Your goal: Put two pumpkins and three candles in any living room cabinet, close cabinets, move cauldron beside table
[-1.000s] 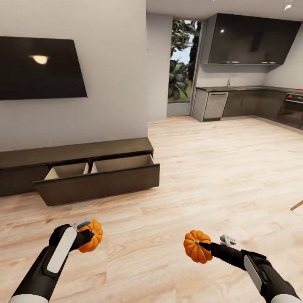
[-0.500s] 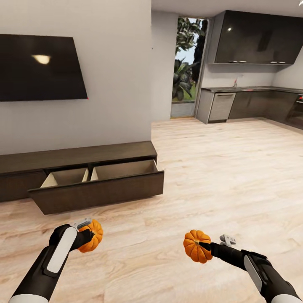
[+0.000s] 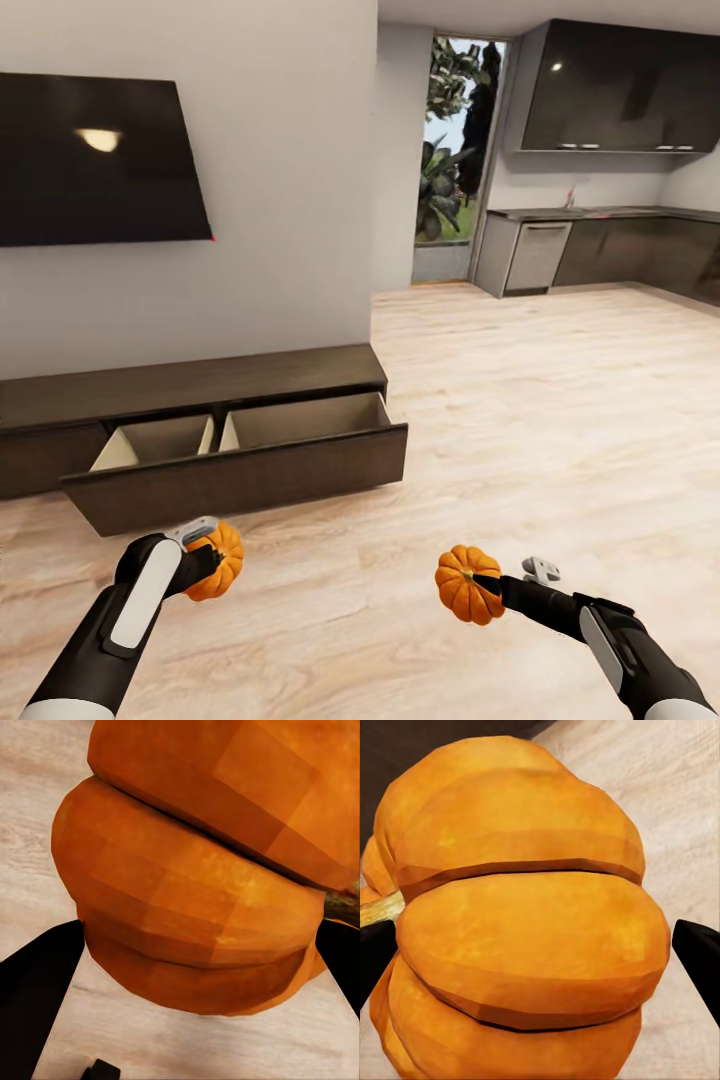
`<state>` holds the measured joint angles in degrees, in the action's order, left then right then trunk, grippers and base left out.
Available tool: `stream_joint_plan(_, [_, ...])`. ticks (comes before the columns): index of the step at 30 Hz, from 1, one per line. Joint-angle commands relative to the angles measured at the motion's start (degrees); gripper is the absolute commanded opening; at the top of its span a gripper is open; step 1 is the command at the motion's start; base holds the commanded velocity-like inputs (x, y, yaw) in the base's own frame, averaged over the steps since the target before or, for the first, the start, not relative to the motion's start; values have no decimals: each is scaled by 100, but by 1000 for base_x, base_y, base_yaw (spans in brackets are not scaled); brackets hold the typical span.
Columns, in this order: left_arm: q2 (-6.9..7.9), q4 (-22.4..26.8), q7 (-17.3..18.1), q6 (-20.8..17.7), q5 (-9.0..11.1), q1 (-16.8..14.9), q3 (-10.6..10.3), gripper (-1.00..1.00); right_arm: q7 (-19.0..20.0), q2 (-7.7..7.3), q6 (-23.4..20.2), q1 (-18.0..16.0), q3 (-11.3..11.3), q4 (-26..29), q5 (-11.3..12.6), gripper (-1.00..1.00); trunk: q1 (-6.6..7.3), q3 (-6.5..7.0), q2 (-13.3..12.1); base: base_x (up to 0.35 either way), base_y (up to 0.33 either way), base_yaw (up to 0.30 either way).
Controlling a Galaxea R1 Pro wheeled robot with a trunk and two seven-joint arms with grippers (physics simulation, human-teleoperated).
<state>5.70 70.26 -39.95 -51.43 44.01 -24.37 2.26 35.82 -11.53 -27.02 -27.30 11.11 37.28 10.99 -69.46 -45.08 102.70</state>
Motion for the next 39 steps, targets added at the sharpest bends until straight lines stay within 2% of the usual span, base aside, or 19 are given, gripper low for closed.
stream_joint_plan(1, [1,3,-57,-7,46,-5,-2,-100,2,2,-52,-4,12,7,67,-100,-2,-3,2,296,164,100])
stream_joint_plan(11, [1,3,-53,-7,46,-5,7,-100,-5,1,-57,-3,5,8,37,-100,-2,-1,2,263,100,259])
stream_joint_plan(16, [-24,104,-73,-11,46,-6,-2,-100,-3,1,-59,-3,22,7,71,-100,-2,-1,2,68,6,160])
stream_joint_plan(22, [-42,260,-81,-29,46,-4,13,-100,0,1,-55,-2,32,7,87,-100,129,106,-238,5,0,14])
stream_joint_plan(39, [-47,251,-83,-43,53,-5,11,-100,-5,1,-58,-2,23,7,87,-100,503,412,-920,0,0,0])
